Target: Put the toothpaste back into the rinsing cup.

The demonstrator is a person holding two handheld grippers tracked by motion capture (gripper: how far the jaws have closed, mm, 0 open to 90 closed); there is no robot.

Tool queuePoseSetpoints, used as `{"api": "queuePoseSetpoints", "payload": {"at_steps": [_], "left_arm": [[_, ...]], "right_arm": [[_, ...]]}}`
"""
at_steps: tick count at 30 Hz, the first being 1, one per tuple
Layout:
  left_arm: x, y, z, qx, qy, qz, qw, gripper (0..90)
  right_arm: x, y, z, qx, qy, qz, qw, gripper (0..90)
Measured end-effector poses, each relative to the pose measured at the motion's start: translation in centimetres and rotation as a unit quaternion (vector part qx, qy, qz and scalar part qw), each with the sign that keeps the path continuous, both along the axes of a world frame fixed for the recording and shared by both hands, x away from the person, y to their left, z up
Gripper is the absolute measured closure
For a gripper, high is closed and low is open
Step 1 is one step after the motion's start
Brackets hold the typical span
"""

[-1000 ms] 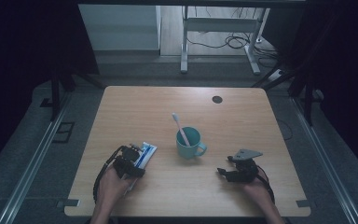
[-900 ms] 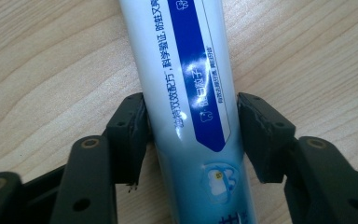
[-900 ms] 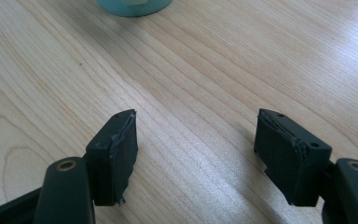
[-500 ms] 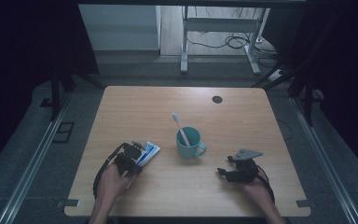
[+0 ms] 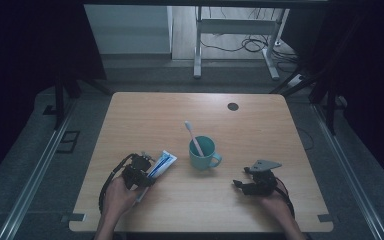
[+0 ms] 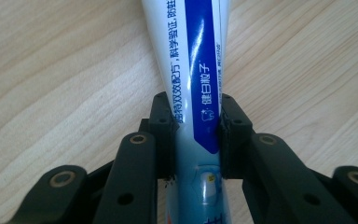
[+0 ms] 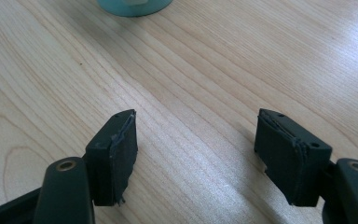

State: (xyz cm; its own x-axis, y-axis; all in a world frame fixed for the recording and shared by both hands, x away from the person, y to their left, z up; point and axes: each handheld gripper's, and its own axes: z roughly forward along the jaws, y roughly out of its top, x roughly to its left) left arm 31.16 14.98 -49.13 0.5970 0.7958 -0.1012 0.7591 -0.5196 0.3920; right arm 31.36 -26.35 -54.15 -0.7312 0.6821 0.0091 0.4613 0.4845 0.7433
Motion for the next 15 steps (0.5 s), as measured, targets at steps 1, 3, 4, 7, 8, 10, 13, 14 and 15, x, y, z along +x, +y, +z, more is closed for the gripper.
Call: {"api": "queuePoseSetpoints", "payload": {"at_steps": [1, 3, 4, 7, 8, 10, 13, 14, 15], "left_arm": [[0.0, 0.0, 0.2, -0.003, -0.003, 0.001, 1.0000, 71.6], [-0.1, 0.0, 0.7, -0.011, -0.012, 0.002, 0.9999, 71.6], [-0.1, 0.0, 1.0, -0.016, -0.017, 0.001, 0.9997, 71.6], [-0.3, 0.1, 1.7, -0.026, -0.033, -0.001, 0.9991, 71.5], [-0.4, 0.1, 1.9, -0.031, -0.039, 0.001, 0.9987, 71.5], [-0.5, 0.1, 2.2, -0.039, -0.049, 0.000, 0.9981, 71.6], [-0.7, 0.0, 2.6, -0.048, -0.067, -0.002, 0.9966, 71.5], [-0.8, 0.0, 2.8, -0.052, -0.078, -0.002, 0.9956, 71.6], [-0.9, 0.0, 2.8, -0.053, -0.086, -0.003, 0.9949, 71.5]], "right_arm": [[0.0, 0.0, 0.0, 0.000, 0.000, 0.000, 1.0000, 29.9], [0.0, 0.0, 0.0, 0.000, 0.000, 0.001, 1.0000, 29.9], [0.0, 0.0, 0.0, 0.000, 0.000, 0.000, 1.0000, 29.9], [0.0, 0.0, 0.0, 0.000, -0.001, 0.001, 1.0000, 29.9], [0.0, 0.0, 0.0, 0.000, -0.001, 0.001, 1.0000, 29.8], [0.0, 0.0, 0.0, 0.000, -0.001, 0.001, 1.0000, 29.9], [0.0, 0.0, 0.0, -0.001, -0.001, 0.001, 1.0000, 29.8], [0.0, 0.0, 0.0, 0.000, -0.001, 0.001, 1.0000, 29.8], [0.0, 0.0, 0.0, 0.000, -0.001, 0.002, 1.0000, 29.8]]}}
